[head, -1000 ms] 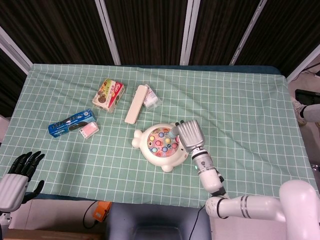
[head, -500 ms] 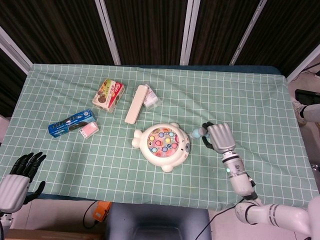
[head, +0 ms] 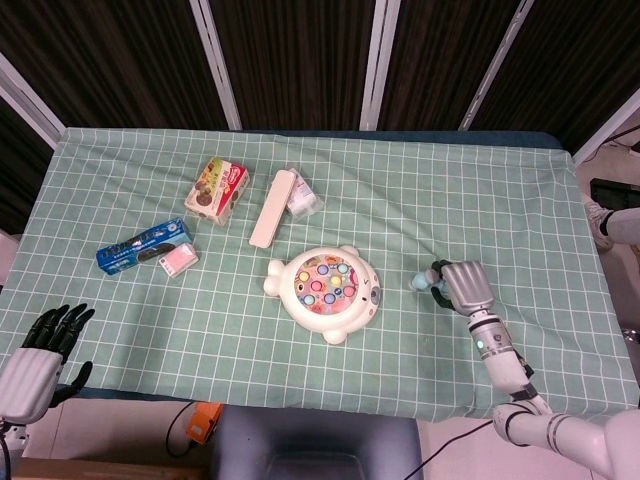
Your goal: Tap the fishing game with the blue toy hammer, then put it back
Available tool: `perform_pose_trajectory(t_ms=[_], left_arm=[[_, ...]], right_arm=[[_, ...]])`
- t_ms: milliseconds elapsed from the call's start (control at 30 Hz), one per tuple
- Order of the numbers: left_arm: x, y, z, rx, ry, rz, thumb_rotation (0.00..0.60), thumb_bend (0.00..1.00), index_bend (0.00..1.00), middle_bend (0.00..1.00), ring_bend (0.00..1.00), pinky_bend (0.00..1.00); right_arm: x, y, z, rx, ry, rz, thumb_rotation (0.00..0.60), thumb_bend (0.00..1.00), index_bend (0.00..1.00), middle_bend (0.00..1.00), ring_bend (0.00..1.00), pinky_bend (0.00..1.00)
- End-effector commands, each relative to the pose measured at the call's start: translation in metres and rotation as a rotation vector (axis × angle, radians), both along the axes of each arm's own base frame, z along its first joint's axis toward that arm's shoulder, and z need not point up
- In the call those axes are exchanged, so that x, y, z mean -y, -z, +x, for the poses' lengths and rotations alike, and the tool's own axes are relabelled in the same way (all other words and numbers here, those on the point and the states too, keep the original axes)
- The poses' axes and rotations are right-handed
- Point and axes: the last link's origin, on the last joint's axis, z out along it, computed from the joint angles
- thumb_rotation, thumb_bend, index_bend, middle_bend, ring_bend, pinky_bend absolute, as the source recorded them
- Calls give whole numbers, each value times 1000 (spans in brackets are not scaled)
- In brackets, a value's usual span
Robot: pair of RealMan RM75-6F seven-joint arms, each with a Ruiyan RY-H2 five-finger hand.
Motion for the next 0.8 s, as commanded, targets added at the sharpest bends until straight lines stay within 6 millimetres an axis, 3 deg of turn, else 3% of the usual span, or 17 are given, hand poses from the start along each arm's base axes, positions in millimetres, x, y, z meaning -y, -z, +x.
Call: perform_pose_trajectory(t_ms=[33,800], left_arm=[[0,0,0,0,1,-2,600,405,0,58,22,97],[0,0,0,-1,-1,-4,600,405,0,58,22,97]], right_arm=[[1,3,-2,4,10,4,600,538,942,735,788,825],[8,6,-8,3,56,16,600,465,900,735,763,791]])
